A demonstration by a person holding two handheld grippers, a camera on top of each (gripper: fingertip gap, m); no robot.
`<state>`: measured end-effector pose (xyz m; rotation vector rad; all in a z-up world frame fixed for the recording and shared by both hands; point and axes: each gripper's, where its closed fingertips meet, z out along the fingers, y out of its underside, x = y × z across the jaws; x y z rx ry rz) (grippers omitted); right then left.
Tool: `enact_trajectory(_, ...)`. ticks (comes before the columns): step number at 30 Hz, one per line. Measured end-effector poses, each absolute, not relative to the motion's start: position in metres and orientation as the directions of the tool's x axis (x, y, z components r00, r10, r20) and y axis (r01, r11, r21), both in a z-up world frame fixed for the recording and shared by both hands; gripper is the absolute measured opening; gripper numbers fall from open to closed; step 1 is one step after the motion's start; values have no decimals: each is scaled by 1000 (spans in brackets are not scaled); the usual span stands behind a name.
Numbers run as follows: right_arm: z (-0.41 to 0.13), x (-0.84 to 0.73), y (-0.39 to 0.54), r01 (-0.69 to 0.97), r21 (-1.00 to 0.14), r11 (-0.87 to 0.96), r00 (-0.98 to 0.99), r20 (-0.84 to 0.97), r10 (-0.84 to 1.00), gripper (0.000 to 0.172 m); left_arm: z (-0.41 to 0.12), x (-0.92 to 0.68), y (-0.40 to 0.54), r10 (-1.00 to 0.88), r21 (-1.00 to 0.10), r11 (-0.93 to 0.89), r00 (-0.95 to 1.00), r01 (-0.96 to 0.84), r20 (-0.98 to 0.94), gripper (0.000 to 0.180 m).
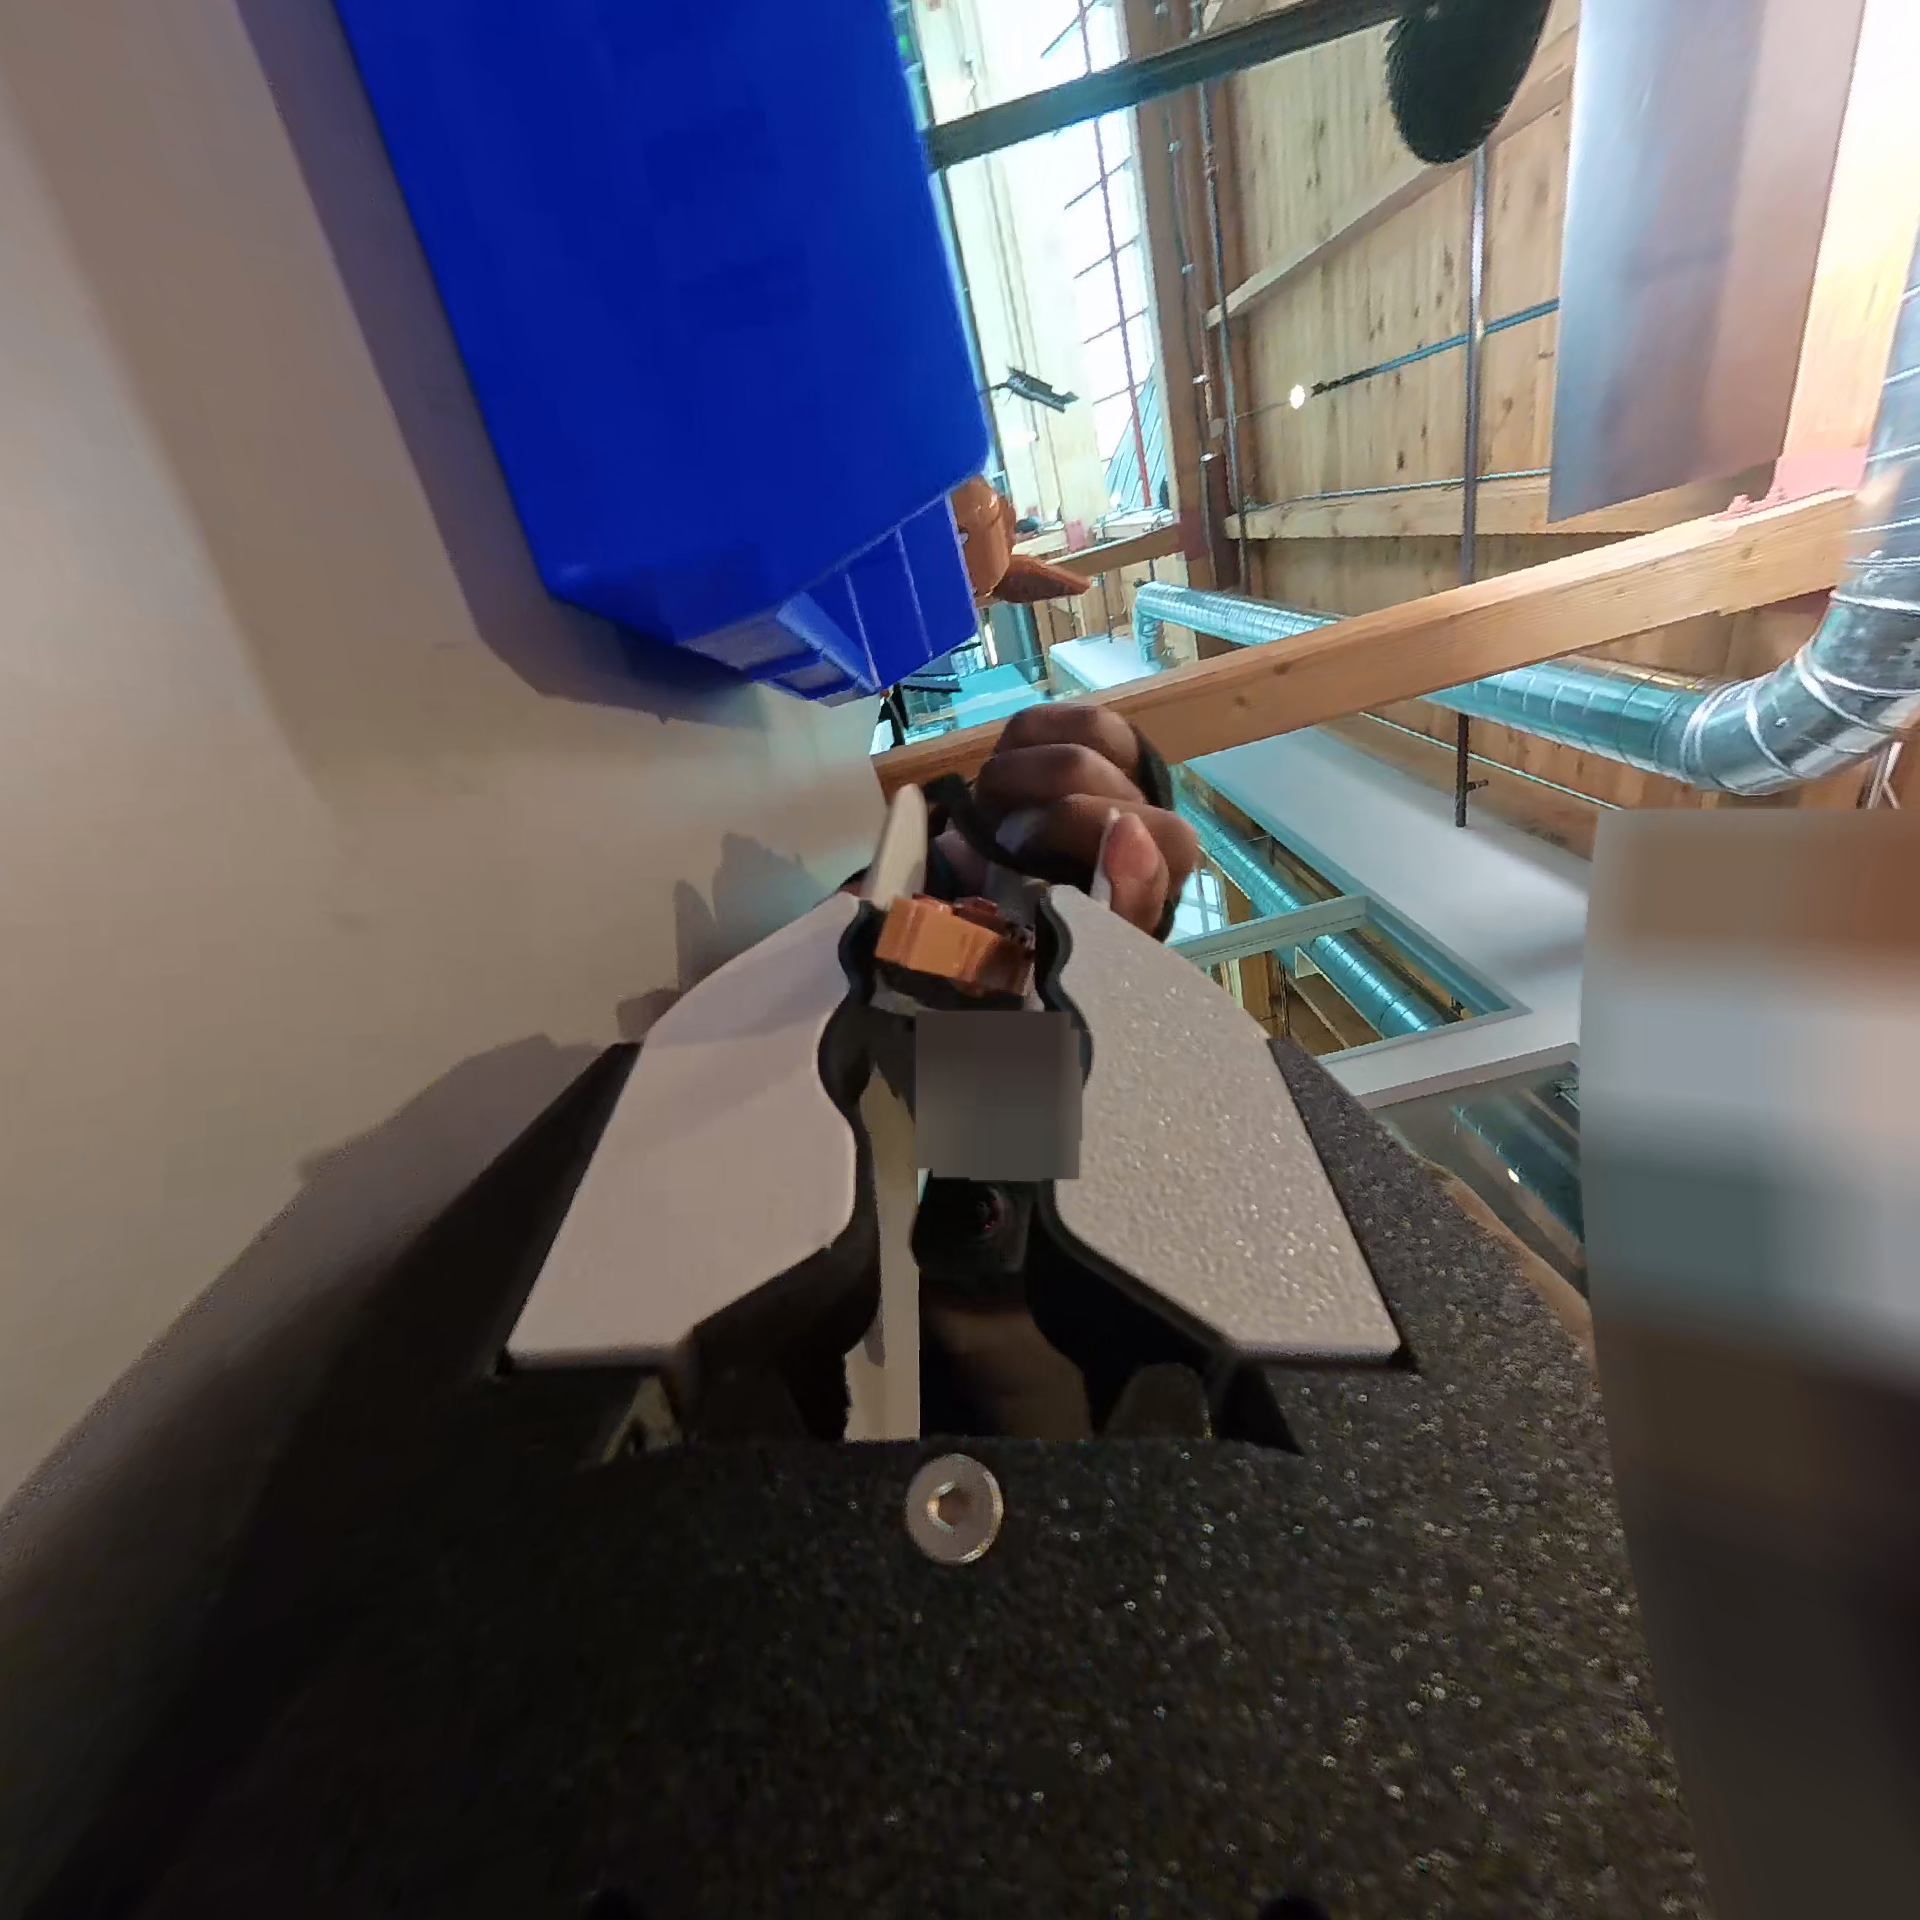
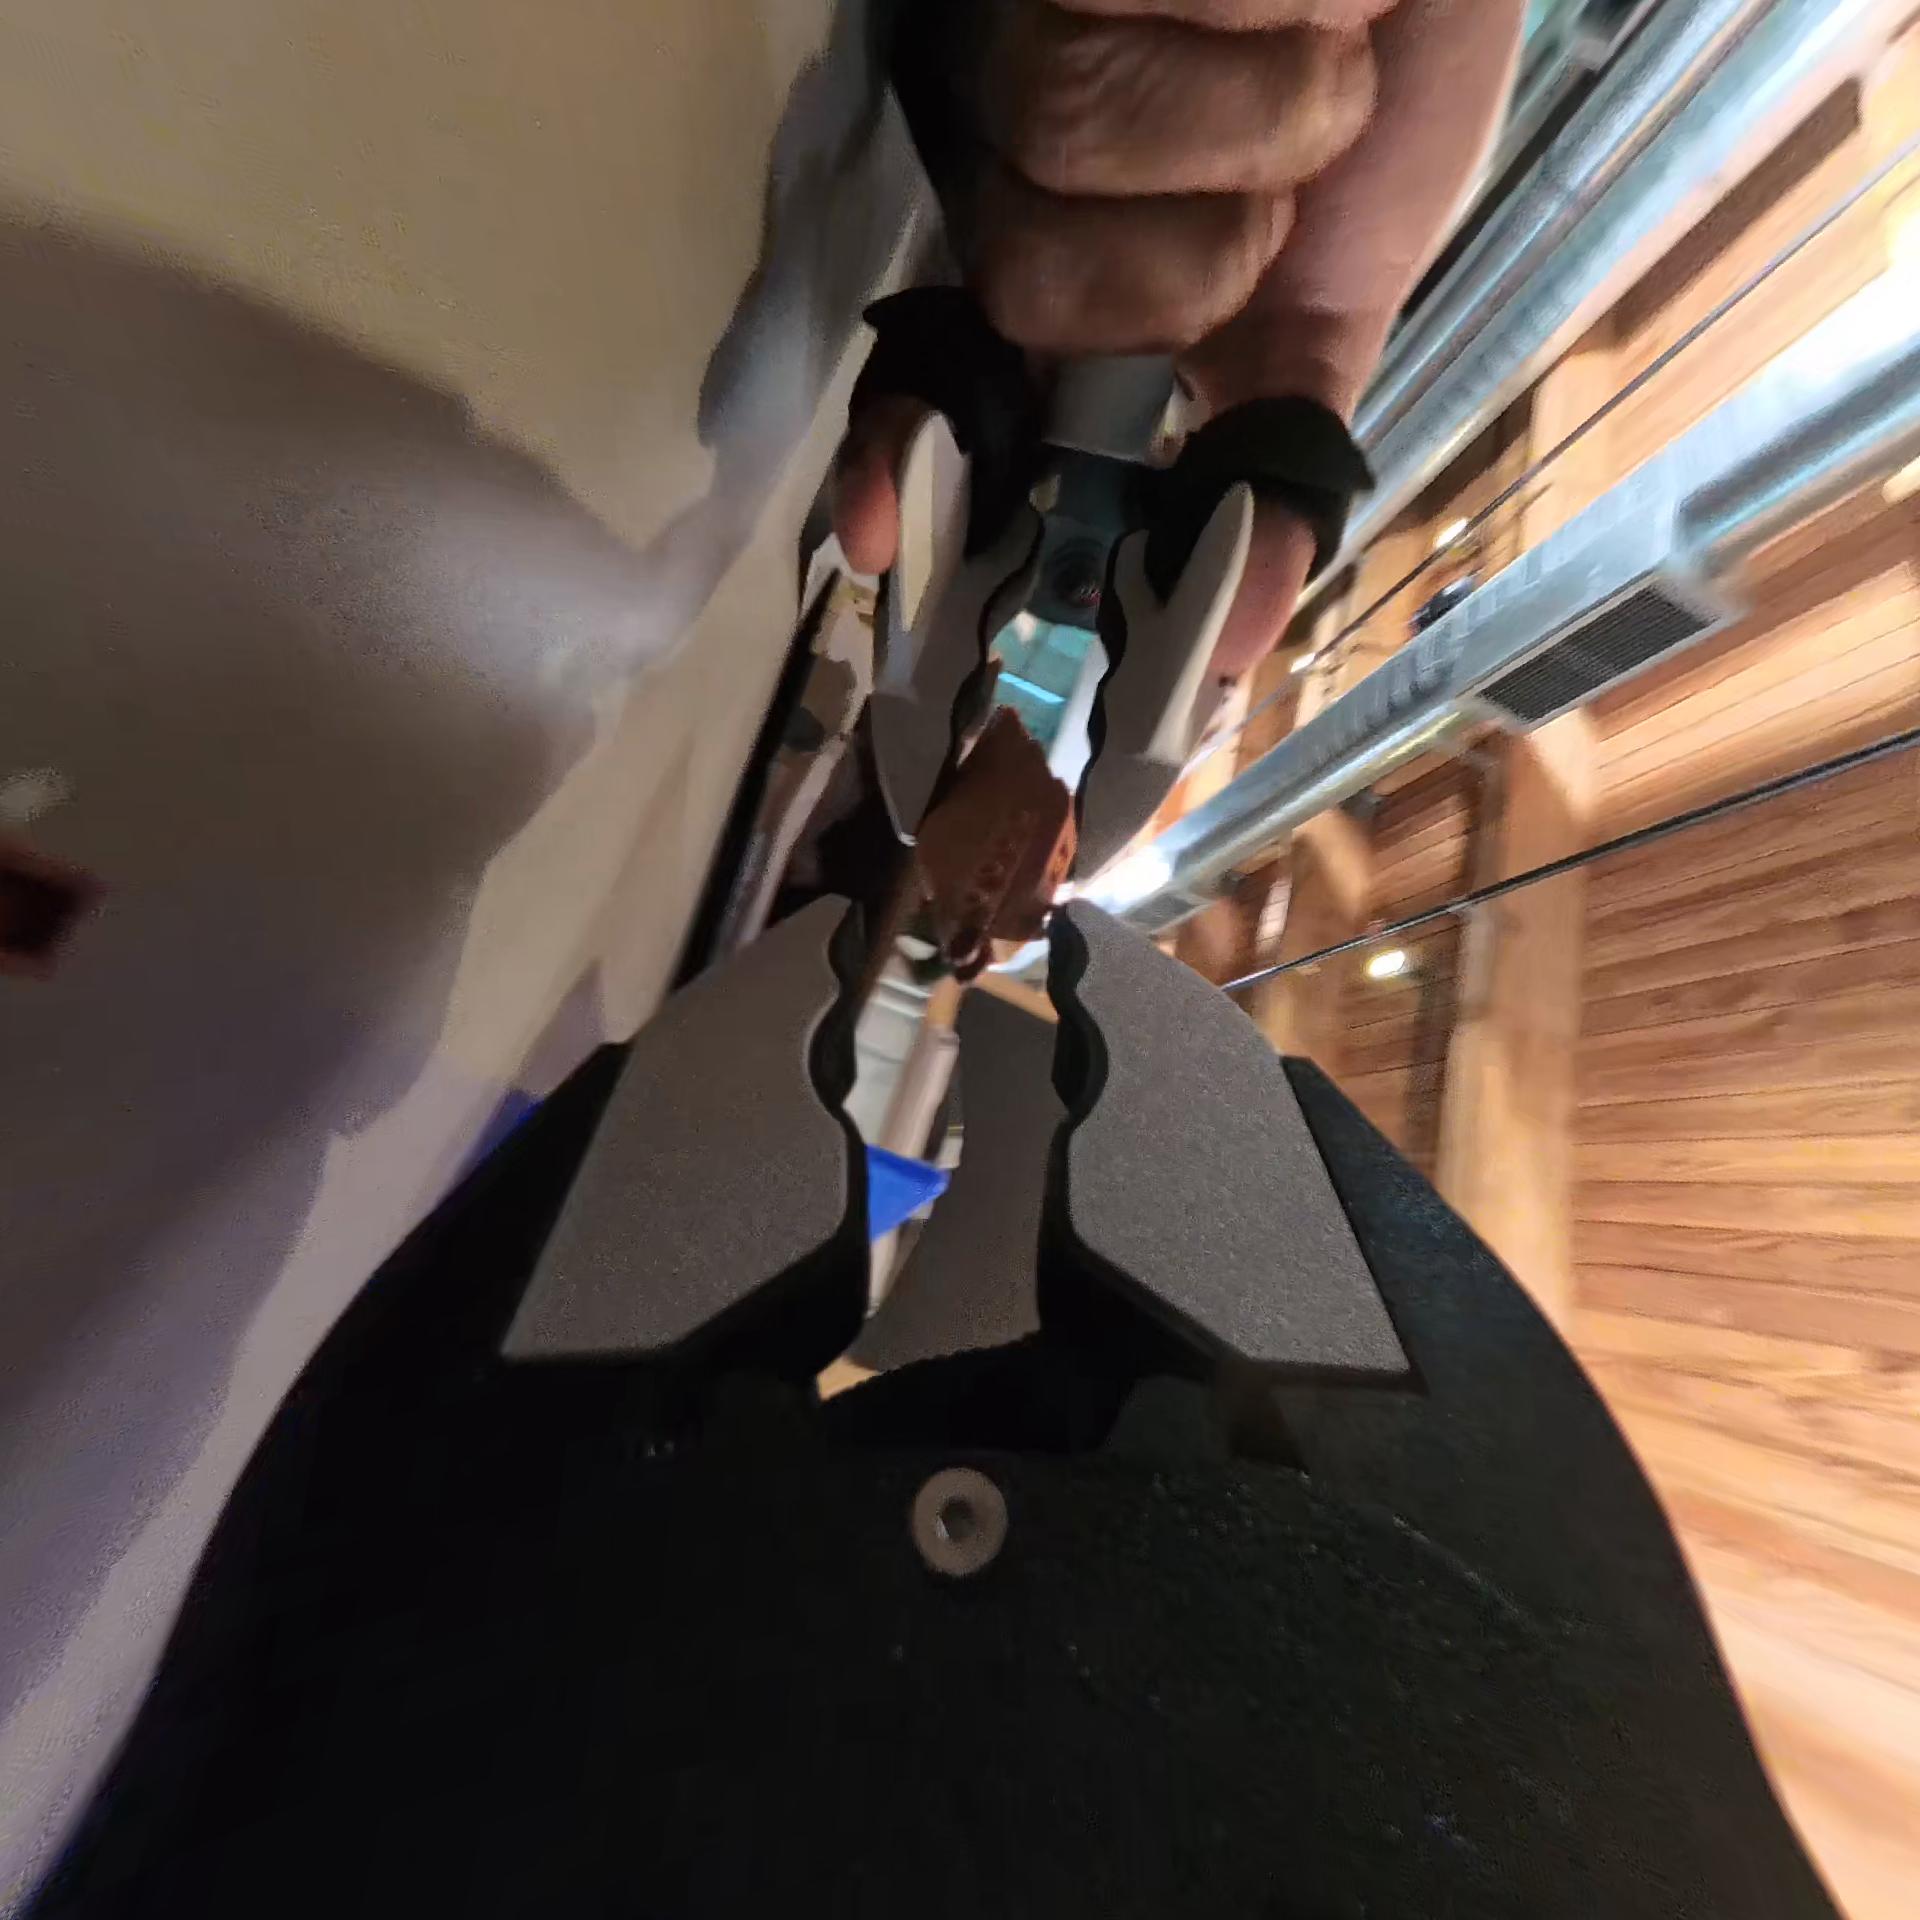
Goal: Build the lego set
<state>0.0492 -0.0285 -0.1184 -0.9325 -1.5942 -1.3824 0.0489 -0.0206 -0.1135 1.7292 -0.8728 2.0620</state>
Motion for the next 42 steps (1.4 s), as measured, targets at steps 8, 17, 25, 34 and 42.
enact_trajectory(8, -121, 45, -46, 660, -742, -120, 671, 510, 538, 55, -95, 48, -21, -351, -535, -680, -418, -502, 838, 29)
enact_trajectory(17, -104, 32, -37, 210, -928, -308, 840, 10, 542, 29, -87, 40, -44, -562, -815, -461, -596, -350, 574, 29)
enact_trajectory(25, -131, 46, -43, 393, -845, -362, 839, 169, 517, 28, -109, 40, -39, -602, -790, -379, -520, -482, 606, 38)
enact_trajectory(34, -185, 61, -70, 607, -604, -516, 752, 228, 618, 29, -133, 44, -23, -701, -758, -312, -401, -573, 590, 51)
enact_trajectory(42, -161, 59, -104, 600, -637, -483, 723, 175, 669, 31, -133, 44, -22, -717, -760, -310, -385, -571, 581, 51)
